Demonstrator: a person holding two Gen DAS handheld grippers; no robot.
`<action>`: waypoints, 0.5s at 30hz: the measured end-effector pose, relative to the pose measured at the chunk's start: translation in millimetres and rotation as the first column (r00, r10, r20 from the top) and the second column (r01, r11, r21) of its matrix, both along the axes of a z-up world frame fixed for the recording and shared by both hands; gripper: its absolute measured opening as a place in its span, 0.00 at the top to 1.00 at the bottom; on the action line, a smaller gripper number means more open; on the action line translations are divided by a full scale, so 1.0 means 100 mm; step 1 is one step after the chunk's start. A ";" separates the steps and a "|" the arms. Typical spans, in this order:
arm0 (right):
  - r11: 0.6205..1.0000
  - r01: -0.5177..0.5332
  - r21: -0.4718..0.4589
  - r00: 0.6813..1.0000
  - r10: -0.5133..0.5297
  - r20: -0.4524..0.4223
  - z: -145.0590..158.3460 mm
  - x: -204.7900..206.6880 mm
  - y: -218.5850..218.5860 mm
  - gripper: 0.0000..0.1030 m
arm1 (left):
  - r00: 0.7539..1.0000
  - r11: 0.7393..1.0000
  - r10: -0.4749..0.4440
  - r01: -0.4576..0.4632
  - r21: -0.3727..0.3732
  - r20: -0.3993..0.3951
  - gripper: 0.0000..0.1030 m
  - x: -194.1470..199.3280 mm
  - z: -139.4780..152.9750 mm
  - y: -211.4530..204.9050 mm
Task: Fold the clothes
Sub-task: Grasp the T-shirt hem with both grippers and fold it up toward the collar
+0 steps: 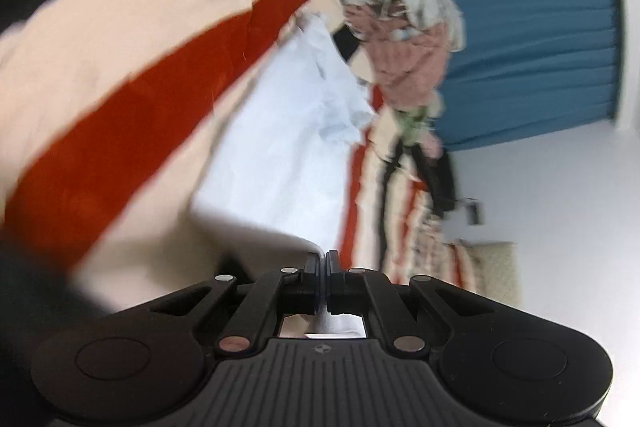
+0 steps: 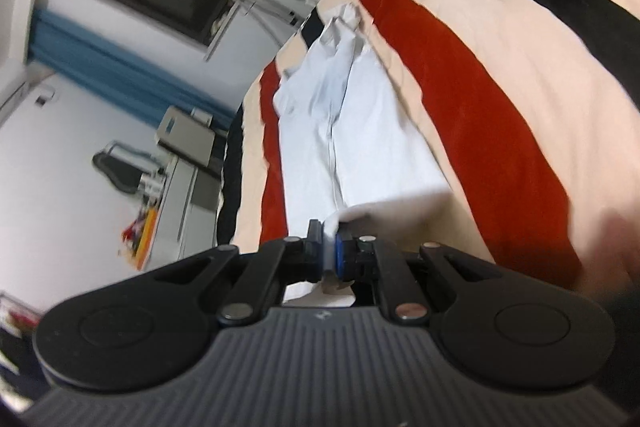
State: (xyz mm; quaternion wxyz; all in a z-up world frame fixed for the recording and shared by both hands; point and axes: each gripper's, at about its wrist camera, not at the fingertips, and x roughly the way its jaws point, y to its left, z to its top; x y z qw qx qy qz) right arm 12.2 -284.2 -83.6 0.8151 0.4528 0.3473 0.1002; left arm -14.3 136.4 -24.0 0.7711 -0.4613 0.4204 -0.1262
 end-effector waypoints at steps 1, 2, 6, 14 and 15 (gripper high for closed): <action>1.000 0.019 0.023 1.000 -0.019 -0.012 -0.03 0.19 0.00 0.91 | 1.000 1.000 0.011 -0.011 0.024 0.006 0.97 0.21 0.03 -0.03; 0.999 0.038 0.038 0.999 -0.037 -0.024 -0.05 0.38 0.00 0.91 | 1.000 0.999 0.021 -0.022 0.048 0.013 0.97 0.41 0.06 -0.06; 0.995 0.100 0.015 0.994 -0.100 -0.038 -0.11 1.08 0.06 0.91 | 0.997 0.985 0.054 -0.061 0.158 0.046 0.97 1.21 0.04 -0.16; 0.994 0.101 -0.037 0.995 -0.101 -0.002 -0.54 2.02 0.06 0.91 | 0.984 0.959 0.049 -0.093 0.266 0.169 0.97 2.23 -0.36 -0.34; 0.994 0.092 -0.055 0.996 -0.091 0.022 -0.60 2.10 0.06 0.91 | 0.980 0.953 0.042 -0.098 0.285 0.194 0.97 2.31 -0.41 -0.38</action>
